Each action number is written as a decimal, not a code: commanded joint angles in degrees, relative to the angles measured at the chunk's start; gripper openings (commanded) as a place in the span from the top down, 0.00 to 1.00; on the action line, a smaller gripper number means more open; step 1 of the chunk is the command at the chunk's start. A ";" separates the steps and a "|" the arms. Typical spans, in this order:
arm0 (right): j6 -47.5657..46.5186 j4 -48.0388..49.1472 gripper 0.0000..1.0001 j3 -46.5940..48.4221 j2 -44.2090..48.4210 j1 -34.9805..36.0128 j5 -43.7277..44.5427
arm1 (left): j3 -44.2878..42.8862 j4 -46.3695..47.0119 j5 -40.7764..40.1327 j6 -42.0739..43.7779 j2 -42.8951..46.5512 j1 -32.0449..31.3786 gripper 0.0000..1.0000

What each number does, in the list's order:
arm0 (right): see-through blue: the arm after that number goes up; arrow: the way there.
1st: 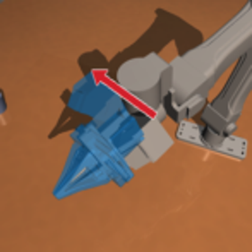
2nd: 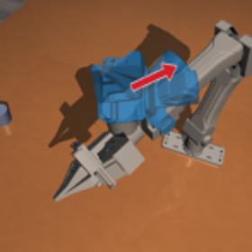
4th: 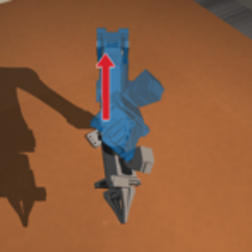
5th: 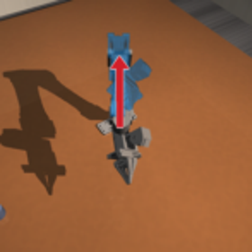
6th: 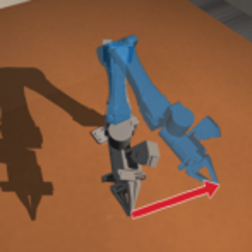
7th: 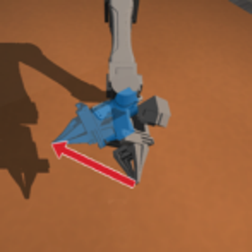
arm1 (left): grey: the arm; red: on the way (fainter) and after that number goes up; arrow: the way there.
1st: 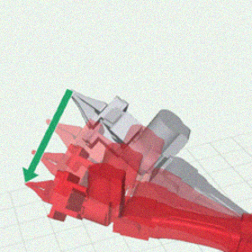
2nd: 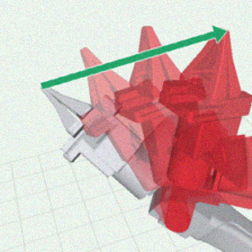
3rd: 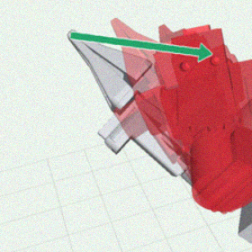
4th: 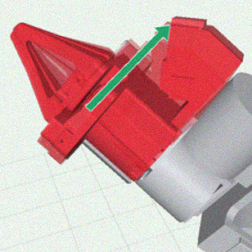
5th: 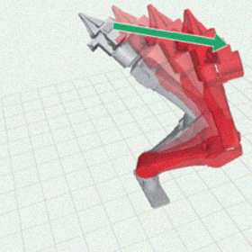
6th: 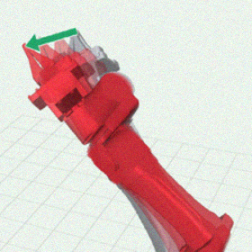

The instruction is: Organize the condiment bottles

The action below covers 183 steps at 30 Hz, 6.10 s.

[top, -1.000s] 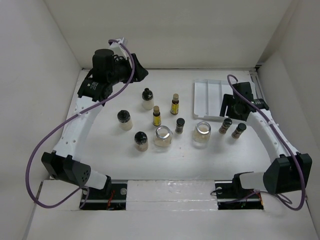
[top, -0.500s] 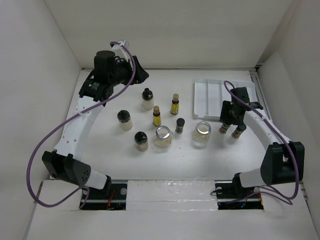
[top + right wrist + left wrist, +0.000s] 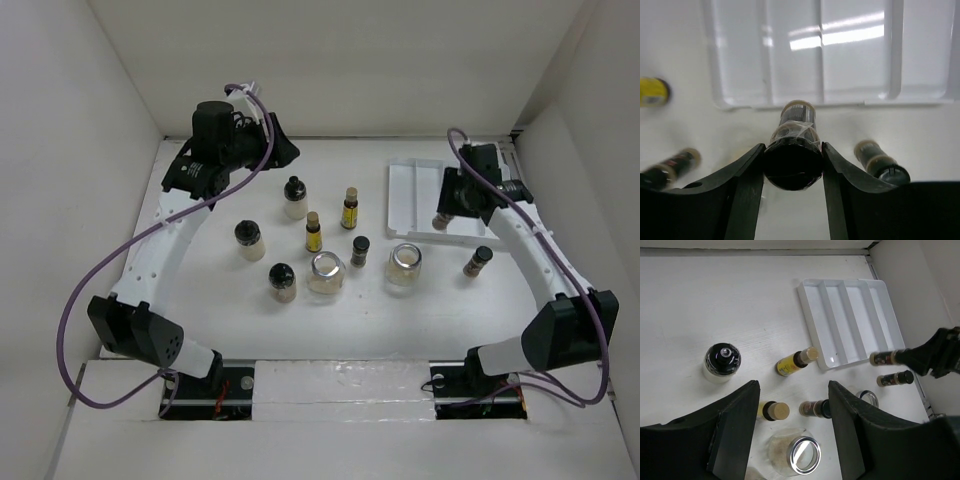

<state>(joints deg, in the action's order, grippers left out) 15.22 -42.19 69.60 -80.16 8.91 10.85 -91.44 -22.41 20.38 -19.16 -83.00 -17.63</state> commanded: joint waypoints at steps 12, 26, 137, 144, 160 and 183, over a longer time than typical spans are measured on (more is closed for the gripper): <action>-2.12 11.17 0.73 35.38 -29.48 2.78 -4.78 | 0.65 2.64 1.60 -1.15 -0.76 -0.04 0.51; -3.27 10.21 0.73 53.77 -49.11 2.26 -3.83 | 1.79 2.11 -1.57 1.14 1.00 -0.04 0.51; 1.21 12.49 0.66 34.72 -38.84 3.57 -1.62 | 8.56 2.11 -4.30 1.40 3.20 -6.89 0.50; 1.21 12.49 0.50 35.77 -40.78 3.57 -4.17 | 8.03 2.11 -4.30 1.40 2.14 -6.89 0.50; 0.51 8.53 0.14 39.03 -37.71 3.05 -3.30 | 6.45 1.58 -4.91 1.93 1.62 -6.89 0.50; -1.60 12.04 0.14 2.03 -7.81 32.75 -3.38 | -1.90 -2.28 -10.98 3.25 0.82 -6.89 0.50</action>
<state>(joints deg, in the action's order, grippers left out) 12.45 -32.14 71.37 -87.74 41.63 5.96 -92.05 -24.62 10.17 -16.75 -83.18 -24.64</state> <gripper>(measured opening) 0.858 0.495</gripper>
